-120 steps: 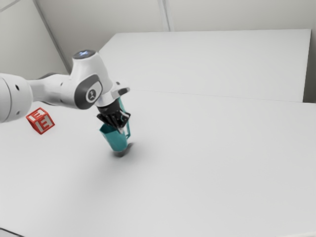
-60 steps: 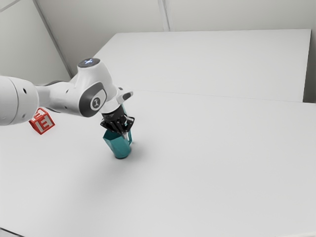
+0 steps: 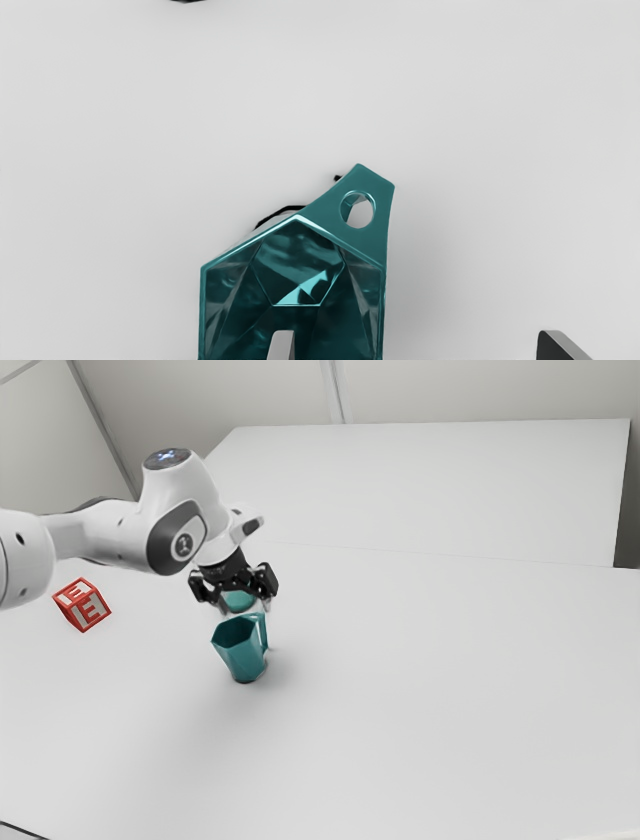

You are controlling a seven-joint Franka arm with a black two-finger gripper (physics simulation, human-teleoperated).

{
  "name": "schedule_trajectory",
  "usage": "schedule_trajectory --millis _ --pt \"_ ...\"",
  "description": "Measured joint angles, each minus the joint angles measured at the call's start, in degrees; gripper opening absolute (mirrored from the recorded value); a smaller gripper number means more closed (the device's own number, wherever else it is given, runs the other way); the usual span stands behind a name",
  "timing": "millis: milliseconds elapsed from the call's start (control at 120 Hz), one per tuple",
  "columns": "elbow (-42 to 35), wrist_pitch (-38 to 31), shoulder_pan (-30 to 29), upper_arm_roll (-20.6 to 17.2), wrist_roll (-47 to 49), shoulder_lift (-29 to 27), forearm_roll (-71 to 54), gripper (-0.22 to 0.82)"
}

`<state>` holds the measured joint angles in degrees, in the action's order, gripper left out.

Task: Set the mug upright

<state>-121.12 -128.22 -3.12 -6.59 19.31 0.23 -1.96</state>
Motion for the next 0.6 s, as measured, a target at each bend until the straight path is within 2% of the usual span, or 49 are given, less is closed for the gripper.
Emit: schedule_trajectory --millis 233,600 --pt "8.67 7.76 1.55 0.08 -2.61 -0.43 -2.80 0.58" --pt "18.92 20.69 3.19 0.16 -6.89 -2.05 -5.39 0.60"
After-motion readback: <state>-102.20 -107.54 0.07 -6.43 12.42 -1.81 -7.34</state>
